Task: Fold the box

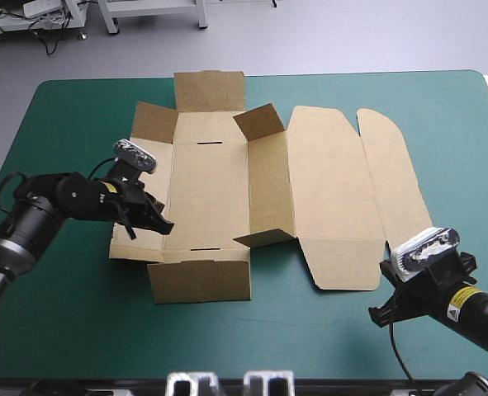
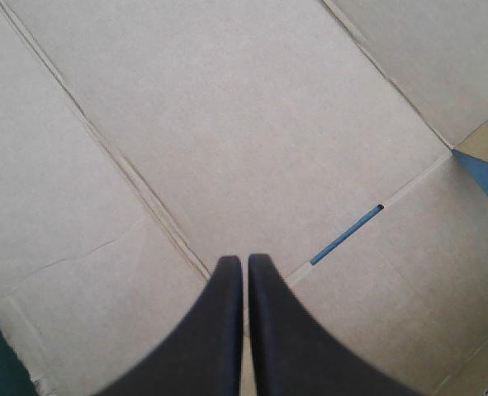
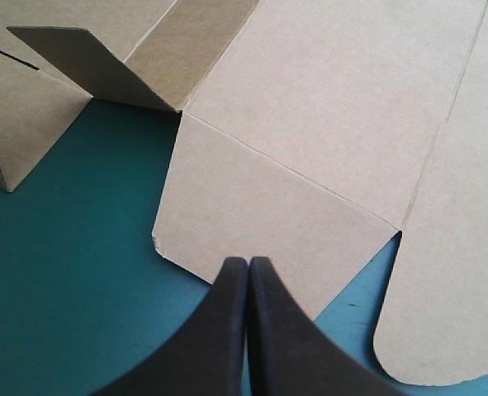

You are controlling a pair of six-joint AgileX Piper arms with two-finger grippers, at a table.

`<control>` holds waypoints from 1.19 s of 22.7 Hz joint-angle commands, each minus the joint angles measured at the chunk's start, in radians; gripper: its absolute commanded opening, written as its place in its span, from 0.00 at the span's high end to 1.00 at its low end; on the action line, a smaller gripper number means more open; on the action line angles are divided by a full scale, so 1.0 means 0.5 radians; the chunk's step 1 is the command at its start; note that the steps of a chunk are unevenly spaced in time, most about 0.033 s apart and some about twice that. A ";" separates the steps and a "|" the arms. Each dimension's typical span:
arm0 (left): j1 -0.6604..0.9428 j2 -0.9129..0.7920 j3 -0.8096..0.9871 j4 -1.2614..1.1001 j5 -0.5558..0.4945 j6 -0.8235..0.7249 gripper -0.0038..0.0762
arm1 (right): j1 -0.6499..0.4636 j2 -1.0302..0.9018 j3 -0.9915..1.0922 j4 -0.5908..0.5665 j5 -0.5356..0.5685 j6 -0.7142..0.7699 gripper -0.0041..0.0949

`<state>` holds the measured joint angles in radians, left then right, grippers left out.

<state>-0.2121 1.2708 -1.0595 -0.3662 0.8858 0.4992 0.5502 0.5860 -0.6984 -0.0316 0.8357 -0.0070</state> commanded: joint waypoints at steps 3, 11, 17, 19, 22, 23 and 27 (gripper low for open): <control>0.838 -0.038 -0.085 -0.542 0.264 0.443 0.93 | 0.003 0.002 -0.060 -0.010 -0.116 -0.016 0.98; 1.596 -0.001 -0.082 -0.645 0.407 0.448 0.92 | 0.003 0.002 -0.060 -0.014 -0.116 -0.015 0.98; 1.600 0.242 -0.082 -0.839 0.557 0.556 0.62 | 0.003 0.002 -0.060 -0.014 -0.116 -0.015 0.98; 1.600 0.334 -0.082 -0.893 0.654 0.605 0.50 | 0.003 0.002 -0.060 -0.014 -0.116 -0.015 0.98; 1.595 0.477 -0.082 -1.017 0.805 0.716 0.39 | 0.003 0.002 -0.060 -0.014 -0.116 -0.015 0.98; 1.587 0.525 -0.082 -1.061 0.820 0.749 0.39 | 0.003 0.002 -0.060 -0.014 -0.116 -0.018 0.98; 1.504 0.749 -0.082 -1.172 0.820 0.827 0.39 | 0.003 0.002 -0.060 -0.014 -0.120 -0.018 0.98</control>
<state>0.5656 1.6403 -1.0722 -0.8712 1.1987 0.8924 0.5502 0.5860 -0.6984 -0.0304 0.8357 -0.0099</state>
